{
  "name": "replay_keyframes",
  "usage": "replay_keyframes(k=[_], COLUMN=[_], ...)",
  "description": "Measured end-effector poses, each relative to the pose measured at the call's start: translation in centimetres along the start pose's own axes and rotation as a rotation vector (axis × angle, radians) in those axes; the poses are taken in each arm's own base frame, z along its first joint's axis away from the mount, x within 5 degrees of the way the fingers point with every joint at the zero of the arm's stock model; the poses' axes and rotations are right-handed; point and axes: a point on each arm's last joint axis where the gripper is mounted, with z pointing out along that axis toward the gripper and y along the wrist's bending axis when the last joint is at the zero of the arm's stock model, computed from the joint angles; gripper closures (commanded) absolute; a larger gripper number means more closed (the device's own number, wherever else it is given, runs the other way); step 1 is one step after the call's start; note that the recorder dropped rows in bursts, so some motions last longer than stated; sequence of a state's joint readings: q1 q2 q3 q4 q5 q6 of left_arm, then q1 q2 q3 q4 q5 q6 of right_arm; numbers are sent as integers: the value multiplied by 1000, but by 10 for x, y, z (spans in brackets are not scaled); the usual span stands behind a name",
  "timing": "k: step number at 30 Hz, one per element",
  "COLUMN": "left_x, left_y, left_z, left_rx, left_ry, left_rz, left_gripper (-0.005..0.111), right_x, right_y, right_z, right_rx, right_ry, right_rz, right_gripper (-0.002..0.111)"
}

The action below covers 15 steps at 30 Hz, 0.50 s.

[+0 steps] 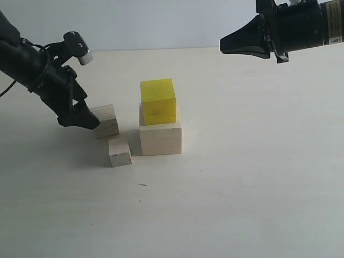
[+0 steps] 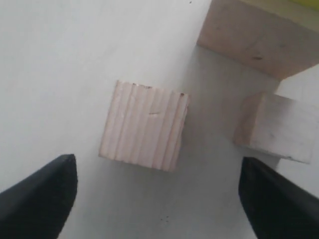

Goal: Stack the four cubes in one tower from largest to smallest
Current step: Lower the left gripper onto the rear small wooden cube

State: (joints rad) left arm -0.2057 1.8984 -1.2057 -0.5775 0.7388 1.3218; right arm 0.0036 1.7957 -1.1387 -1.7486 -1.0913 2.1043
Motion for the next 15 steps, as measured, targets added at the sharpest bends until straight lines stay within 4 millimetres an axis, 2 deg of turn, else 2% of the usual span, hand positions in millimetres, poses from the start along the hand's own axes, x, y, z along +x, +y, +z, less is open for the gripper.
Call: replay_keyframes(k=[7,15], left_x=[2,12], left_y=[8,11], left_z=[1,24], left_rx=[-86,-54], left_ry=[24,66], left_rz=[54,45], left_gripper=[18,18], right_x=[0,0], right_y=[0,0], right_z=[0,0], right_rx=[-1,-1], right_ry=[1,1], right_rz=[0,0], right_gripper=[108,108])
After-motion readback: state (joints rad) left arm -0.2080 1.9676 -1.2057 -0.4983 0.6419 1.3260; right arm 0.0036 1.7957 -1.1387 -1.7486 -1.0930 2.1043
